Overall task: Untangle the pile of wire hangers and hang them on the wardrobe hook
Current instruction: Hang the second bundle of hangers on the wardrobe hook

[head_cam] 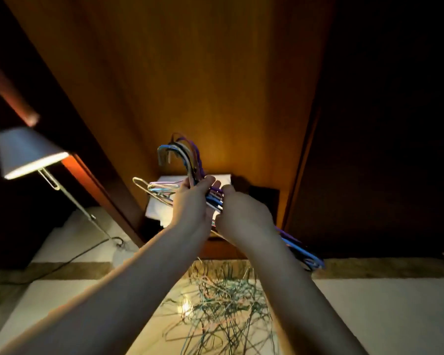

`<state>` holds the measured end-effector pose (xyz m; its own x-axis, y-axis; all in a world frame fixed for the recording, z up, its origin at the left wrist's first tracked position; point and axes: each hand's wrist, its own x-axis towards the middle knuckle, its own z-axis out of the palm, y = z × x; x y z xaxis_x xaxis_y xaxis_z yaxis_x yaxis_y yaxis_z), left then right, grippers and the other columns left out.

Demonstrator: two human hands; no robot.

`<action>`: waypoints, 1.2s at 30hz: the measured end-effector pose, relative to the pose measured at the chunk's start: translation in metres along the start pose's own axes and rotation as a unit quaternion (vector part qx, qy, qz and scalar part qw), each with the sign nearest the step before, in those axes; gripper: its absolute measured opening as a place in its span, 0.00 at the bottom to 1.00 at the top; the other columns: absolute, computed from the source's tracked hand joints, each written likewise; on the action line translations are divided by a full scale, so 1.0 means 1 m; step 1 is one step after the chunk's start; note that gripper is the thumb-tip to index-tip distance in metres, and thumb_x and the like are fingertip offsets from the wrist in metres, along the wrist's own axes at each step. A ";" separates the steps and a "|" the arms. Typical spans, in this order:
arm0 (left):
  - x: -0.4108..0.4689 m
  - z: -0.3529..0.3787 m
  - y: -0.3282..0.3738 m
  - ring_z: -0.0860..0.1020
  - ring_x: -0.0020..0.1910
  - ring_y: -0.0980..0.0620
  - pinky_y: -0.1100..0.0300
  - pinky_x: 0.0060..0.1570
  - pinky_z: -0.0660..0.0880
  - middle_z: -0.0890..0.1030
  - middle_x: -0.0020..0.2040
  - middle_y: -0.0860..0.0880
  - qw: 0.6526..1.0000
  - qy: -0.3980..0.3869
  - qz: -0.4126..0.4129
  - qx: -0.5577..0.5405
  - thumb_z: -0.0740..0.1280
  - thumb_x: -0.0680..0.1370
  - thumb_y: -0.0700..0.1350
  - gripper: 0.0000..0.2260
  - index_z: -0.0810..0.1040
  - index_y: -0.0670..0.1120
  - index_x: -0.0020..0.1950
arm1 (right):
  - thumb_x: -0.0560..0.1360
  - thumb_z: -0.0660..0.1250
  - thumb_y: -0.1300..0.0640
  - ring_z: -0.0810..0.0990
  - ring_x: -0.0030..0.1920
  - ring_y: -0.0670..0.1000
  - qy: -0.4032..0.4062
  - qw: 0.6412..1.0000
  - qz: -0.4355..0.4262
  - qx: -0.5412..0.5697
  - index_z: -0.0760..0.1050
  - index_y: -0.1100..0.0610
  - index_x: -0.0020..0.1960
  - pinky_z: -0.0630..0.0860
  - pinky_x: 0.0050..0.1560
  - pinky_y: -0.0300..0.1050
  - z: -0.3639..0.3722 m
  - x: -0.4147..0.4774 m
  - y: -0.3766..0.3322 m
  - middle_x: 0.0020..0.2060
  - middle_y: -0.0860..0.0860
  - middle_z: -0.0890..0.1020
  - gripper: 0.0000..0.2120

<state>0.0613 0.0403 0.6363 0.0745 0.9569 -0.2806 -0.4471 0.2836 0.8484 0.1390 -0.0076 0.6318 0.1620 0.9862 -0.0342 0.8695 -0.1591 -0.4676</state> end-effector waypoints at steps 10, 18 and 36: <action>-0.107 0.125 0.147 0.78 0.43 0.54 0.60 0.39 0.77 0.78 0.42 0.48 0.994 -0.091 0.030 0.057 0.64 0.77 0.36 0.07 0.74 0.48 0.47 | 0.76 0.56 0.60 0.80 0.47 0.60 0.163 0.969 -0.136 -0.125 0.65 0.54 0.58 0.66 0.36 0.48 -0.198 -0.027 -0.020 0.48 0.54 0.80 0.11; -0.094 0.091 0.204 0.80 0.35 0.56 0.61 0.39 0.76 0.82 0.35 0.51 0.911 -0.108 0.230 0.326 0.63 0.78 0.36 0.12 0.73 0.47 0.60 | 0.76 0.58 0.58 0.78 0.45 0.60 0.168 0.975 -0.114 -0.085 0.67 0.55 0.61 0.71 0.37 0.48 -0.244 0.007 -0.019 0.46 0.56 0.80 0.14; 0.063 0.107 0.403 0.71 0.58 0.45 0.56 0.55 0.66 0.76 0.56 0.45 0.620 0.045 0.567 0.541 0.66 0.75 0.44 0.14 0.77 0.46 0.60 | 0.74 0.65 0.58 0.76 0.38 0.50 0.288 0.951 -0.105 0.049 0.77 0.49 0.50 0.70 0.35 0.46 -0.365 0.162 -0.131 0.39 0.48 0.78 0.07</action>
<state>-0.0187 0.2212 1.0084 0.1863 0.5866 0.7882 0.6958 -0.6452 0.3157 0.2218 0.1558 1.0101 0.2423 0.8030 0.5445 0.8678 0.0716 -0.4918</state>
